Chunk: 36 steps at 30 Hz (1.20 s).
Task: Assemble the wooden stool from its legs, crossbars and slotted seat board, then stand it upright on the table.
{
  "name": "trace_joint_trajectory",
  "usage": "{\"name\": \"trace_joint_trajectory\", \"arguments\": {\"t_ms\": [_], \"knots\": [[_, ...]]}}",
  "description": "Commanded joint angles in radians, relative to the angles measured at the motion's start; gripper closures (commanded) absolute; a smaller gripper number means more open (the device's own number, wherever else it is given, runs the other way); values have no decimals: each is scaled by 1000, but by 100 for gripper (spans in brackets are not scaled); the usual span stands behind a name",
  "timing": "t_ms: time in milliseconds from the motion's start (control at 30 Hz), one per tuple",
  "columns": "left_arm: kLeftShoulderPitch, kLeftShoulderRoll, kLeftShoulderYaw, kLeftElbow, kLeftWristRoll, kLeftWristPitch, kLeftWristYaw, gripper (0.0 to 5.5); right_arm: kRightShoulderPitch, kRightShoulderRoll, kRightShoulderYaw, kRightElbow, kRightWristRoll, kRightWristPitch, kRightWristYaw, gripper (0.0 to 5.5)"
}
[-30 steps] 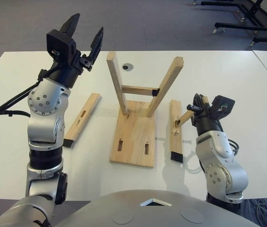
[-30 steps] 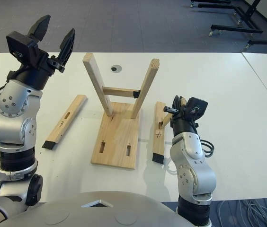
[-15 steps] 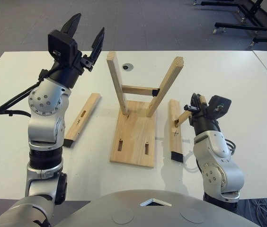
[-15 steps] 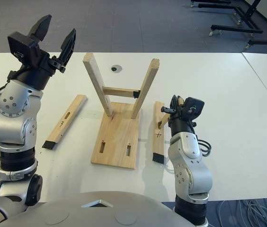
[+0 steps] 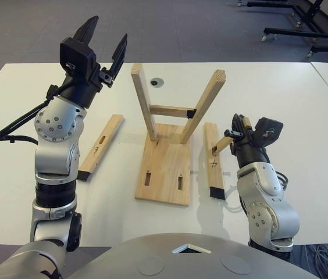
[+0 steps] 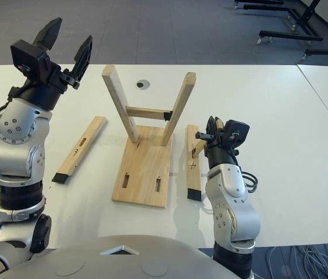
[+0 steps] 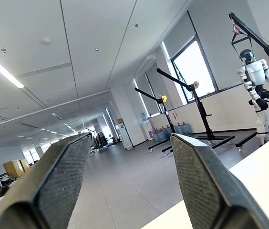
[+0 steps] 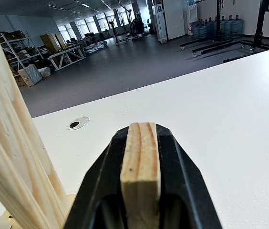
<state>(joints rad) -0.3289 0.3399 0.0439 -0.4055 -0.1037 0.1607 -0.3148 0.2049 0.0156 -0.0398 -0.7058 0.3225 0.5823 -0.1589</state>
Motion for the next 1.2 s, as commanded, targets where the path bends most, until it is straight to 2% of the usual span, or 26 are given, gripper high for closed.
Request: {"name": "trace_joint_trajectory", "arguments": {"t_ms": [33,1200], "knots": [[-13,3,-7,21,11,-11,-4,249,-9,11,-4,12,0,-5,7,511],[-2,1,-2,17,19,-23,12,249,-20,3,-6,26,-48,12,32,511]]}}
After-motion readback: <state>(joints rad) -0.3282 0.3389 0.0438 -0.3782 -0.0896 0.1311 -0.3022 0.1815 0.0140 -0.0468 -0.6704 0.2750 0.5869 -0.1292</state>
